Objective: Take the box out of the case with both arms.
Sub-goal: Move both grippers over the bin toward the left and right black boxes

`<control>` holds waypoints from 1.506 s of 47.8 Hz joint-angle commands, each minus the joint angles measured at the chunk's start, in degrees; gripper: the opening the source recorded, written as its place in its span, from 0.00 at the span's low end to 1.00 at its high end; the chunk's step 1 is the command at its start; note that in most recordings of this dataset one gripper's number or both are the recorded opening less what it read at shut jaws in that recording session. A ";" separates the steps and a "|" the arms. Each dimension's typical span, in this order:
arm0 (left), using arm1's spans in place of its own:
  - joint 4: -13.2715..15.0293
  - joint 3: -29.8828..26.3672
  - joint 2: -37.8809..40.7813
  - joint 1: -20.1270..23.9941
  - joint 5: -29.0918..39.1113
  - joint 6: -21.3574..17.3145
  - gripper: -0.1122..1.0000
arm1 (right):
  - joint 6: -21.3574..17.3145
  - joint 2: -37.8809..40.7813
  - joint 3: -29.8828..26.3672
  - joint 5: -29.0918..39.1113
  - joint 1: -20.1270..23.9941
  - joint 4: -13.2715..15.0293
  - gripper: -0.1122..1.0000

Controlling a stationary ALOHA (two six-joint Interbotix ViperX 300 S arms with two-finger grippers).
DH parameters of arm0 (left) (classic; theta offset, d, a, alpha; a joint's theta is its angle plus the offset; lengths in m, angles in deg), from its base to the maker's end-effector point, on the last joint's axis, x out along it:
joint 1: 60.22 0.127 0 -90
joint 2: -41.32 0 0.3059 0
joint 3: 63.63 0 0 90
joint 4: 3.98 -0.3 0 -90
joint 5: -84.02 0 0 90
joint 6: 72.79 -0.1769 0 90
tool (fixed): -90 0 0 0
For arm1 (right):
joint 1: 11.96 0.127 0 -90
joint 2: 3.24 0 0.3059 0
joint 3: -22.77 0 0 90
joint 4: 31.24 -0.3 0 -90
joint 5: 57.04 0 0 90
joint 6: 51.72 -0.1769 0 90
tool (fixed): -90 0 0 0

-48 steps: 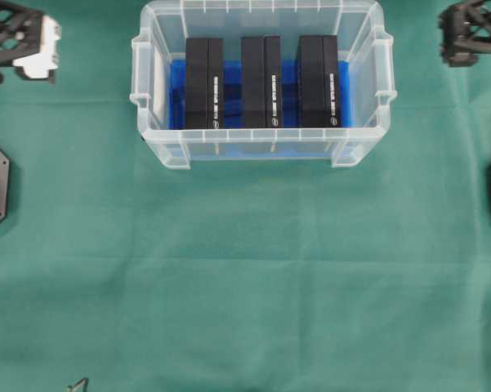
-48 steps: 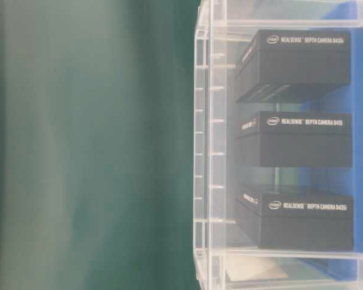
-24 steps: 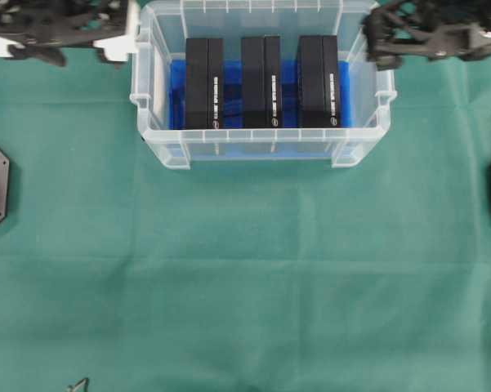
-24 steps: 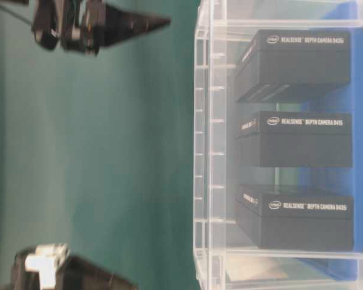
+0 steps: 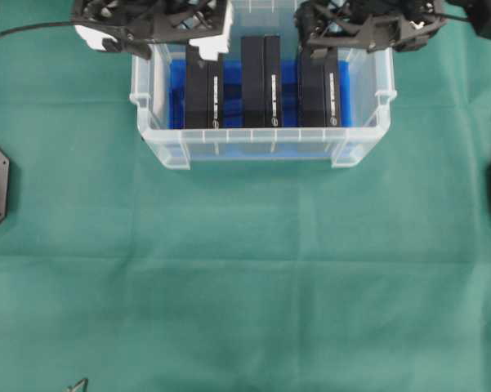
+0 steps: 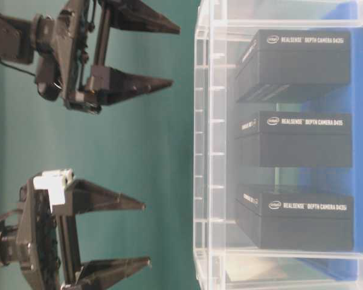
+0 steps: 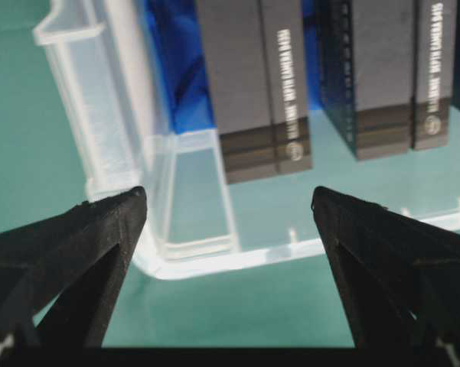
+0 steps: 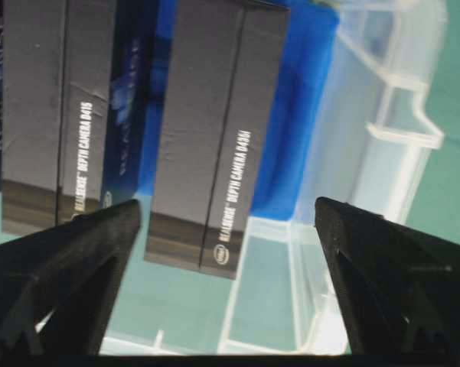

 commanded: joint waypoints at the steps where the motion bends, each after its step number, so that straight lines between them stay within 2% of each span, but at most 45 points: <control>1: -0.26 -2.29 0.18 -0.09 -0.44 0.00 0.89 | -0.09 -0.26 -1.76 -0.62 0.35 0.18 0.94; 28: -0.26 -2.99 4.48 -0.62 -3.43 1.58 0.89 | -0.09 1.85 -1.85 -1.93 0.53 0.44 0.94; 72: -0.70 -1.23 4.31 -0.62 -4.83 1.67 0.89 | 0.00 2.02 -1.41 -2.20 0.70 0.97 0.94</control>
